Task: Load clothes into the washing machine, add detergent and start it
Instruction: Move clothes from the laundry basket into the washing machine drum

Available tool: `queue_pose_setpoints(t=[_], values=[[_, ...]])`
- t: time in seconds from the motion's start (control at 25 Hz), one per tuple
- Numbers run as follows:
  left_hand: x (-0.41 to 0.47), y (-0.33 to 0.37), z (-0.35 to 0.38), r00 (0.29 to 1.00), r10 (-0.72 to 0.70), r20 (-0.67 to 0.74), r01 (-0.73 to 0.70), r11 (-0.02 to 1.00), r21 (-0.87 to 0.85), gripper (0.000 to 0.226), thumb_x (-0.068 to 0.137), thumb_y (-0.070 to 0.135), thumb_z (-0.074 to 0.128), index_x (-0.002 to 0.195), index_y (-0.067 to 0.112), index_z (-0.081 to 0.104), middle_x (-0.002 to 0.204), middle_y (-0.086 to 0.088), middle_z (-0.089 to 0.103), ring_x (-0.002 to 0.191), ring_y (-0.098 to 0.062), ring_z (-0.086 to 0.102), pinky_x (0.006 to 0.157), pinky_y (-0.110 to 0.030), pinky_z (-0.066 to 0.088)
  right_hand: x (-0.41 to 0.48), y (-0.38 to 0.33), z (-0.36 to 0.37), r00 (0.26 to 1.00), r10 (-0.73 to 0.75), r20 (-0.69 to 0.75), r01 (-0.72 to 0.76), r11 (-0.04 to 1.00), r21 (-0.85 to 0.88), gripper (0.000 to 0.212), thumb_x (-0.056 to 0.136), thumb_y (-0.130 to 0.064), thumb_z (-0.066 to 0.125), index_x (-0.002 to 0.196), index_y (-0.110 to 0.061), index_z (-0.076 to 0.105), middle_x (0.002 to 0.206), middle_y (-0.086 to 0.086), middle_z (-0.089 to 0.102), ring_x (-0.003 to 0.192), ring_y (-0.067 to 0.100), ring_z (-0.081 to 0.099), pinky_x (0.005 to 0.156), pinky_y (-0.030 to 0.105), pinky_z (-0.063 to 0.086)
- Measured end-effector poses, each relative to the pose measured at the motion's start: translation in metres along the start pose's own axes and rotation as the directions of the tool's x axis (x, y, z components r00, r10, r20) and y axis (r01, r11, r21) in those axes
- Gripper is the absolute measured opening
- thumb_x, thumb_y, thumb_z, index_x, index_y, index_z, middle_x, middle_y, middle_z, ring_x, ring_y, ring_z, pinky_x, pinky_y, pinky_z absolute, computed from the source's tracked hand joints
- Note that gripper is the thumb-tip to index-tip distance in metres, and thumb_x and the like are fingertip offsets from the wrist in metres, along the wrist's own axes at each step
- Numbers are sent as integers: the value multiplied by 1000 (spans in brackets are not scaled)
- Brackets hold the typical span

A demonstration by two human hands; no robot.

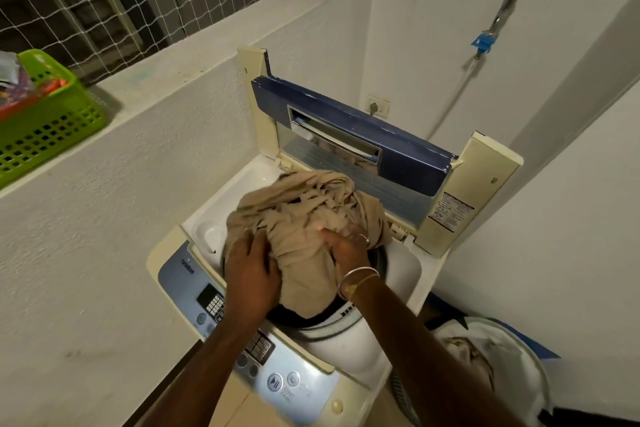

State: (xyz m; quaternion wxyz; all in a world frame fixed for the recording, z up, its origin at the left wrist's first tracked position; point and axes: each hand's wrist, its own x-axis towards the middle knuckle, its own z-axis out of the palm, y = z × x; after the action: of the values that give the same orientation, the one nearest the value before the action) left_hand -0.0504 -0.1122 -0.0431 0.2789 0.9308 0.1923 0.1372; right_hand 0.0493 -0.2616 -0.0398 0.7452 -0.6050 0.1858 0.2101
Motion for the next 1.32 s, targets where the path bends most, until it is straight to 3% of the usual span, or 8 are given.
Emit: queue_pose_setpoints(t=[0.16, 0.36, 0.6, 0.84, 0.96, 1.12, 1.24, 1.32], values=[[-3, -20, 5, 991, -12, 131, 20, 998, -63, 44, 92, 25, 62, 134, 22, 49, 139, -4, 47, 125, -20, 49, 104, -43, 47, -6, 28, -6, 985, -49, 166, 121, 882, -456, 80, 64, -39, 82, 132, -26, 42, 107, 1, 70, 101, 20, 67, 100, 47, 51], [0, -34, 47, 807, 76, 586, -133, 990, 55, 68, 76, 53, 65, 137, 30, 48, 136, 1, 46, 119, -22, 54, 94, -35, 52, 5, 33, -24, 895, -347, 281, 360, 189, -914, 71, 78, -53, 64, 139, -19, 49, 145, 10, 48, 138, 29, 40, 116, 44, 34], [45, -57, 98, 598, -43, 800, -294, 917, 270, 114, 59, 71, 71, 151, 26, 20, 147, -9, 33, 136, -34, 35, 109, -48, 38, 49, 55, -32, 944, 23, 329, 330, -62, -942, 129, 63, -69, 75, 157, -27, -3, 164, 12, -10, 151, 37, -5, 122, 54, 11], [67, -102, 137, 472, -302, 828, -379, 779, 500, 82, 90, 55, 54, 155, 30, 12, 163, -8, 9, 149, -35, 10, 108, -77, 14, 89, 98, -29, 932, 277, 235, 229, 54, -972, 129, 64, -88, 57, 158, -20, 0, 165, 3, 4, 152, 25, 6, 124, 37, 7], [85, -113, 156, 428, -394, 813, -342, 763, 549, 79, 92, 58, 46, 157, 29, 11, 165, -5, 10, 151, -32, 8, 111, -74, 10, 105, 107, -6, 850, 474, 230, 248, 24, -968, 62, 102, -40, 46, 152, -8, 29, 160, 14, 25, 147, 32, 24, 120, 38, 15], [108, -120, 177, 384, -559, 735, -241, 708, 664, 94, 89, 59, 53, 158, 20, 2, 165, -13, 5, 151, -38, 2, 119, -64, 2, 123, 139, 9, 769, 603, 212, 268, -4, -964, 49, 103, -29, 49, 145, -4, 42, 154, 21, 37, 141, 40, 34, 116, 47, 27], [120, -103, 161, 295, -489, 821, -374, 732, 570, 68, 93, 44, 59, 149, 13, 35, 154, -16, 35, 140, -36, 36, 115, -51, 32, 125, 149, -13, 881, 431, 197, 238, -44, -970, 53, 105, -36, 42, 151, -11, 35, 159, 10, 28, 146, 32, 28, 118, 41, 22], [132, -79, 140, 463, -274, 843, -455, 743, 492, 41, 97, 33, 54, 136, 19, 51, 139, -8, 53, 124, -27, 54, 100, -43, 48, 121, 136, -16, 961, 154, 228, 233, -10, -973, 49, 102, -44, 42, 143, -16, 48, 151, 8, 44, 139, 29, 41, 113, 37, 32]])
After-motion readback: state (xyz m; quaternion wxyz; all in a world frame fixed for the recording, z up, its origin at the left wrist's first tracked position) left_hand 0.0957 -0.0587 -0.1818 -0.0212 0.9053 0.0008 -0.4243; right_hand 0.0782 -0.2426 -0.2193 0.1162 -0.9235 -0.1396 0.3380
